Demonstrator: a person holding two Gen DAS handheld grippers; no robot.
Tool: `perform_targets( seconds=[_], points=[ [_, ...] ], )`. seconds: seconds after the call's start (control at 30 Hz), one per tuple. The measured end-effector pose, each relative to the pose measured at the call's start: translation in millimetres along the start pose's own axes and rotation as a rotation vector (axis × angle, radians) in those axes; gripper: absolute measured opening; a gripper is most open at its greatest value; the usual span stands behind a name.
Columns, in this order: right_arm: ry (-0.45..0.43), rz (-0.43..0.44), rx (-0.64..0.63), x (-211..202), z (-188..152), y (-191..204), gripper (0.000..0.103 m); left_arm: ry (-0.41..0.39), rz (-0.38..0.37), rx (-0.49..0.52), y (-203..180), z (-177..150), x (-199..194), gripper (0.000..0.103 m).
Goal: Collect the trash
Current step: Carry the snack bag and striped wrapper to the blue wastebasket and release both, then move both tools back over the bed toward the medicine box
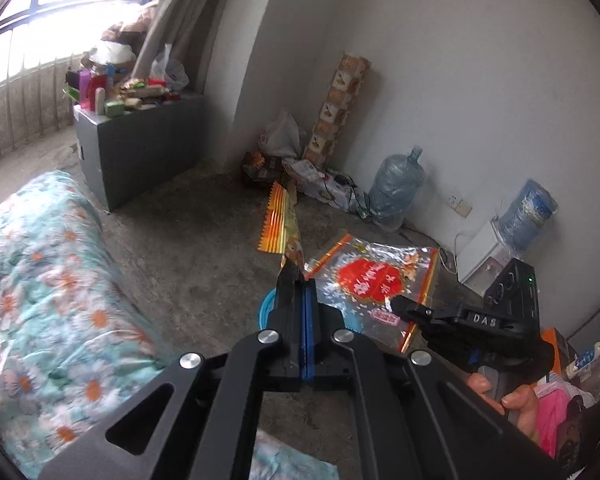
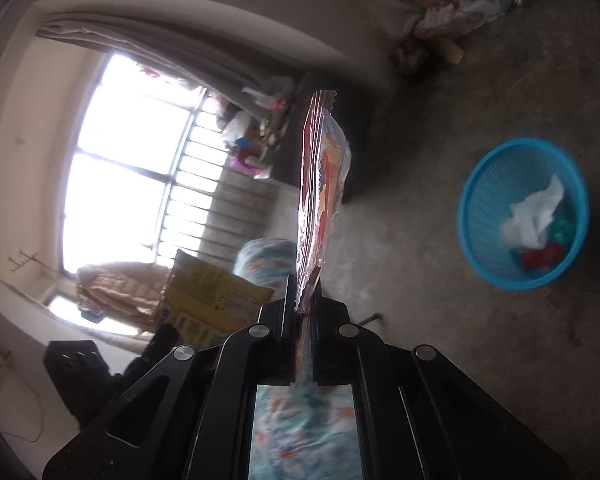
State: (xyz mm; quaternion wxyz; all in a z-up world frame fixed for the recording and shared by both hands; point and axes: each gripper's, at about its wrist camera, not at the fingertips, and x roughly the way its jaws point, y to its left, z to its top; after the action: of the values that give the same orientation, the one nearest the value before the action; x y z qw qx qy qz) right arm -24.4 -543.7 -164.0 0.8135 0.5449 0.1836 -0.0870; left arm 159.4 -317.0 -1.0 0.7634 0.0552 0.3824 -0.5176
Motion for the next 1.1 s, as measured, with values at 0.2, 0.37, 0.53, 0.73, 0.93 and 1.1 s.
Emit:
perform_targets(
  seconds=[0.2,0.37,0.53,0.73,0.93,1.1],
  points=[
    [-0.04,-0.303,0.019,3,8,-60,0.004,0.151,-0.031,0.004,-19,1,93,0.0],
    [-0.01,-0.379,0.086,28,12,-98,0.006,0.254,-0.015,0.027,-32,-5,167,0.0],
    [0.03,-0.422,0.135,64,23,-123,0.03,0.329,-0.019,0.031,-40,-8,226,0.012],
    [0.079,-0.571,0.238,84,17,-173,0.055,0.369,0.032,0.031,-39,-14,248,0.034],
    [0.039,-0.559,0.229,63,-1,-157,0.06,0.325,0.024,0.022,-27,-11,211,0.042],
    [0.01,-0.542,0.152,50,-3,-120,0.063,0.239,0.037,0.03,-27,5,153,0.048]
  ],
)
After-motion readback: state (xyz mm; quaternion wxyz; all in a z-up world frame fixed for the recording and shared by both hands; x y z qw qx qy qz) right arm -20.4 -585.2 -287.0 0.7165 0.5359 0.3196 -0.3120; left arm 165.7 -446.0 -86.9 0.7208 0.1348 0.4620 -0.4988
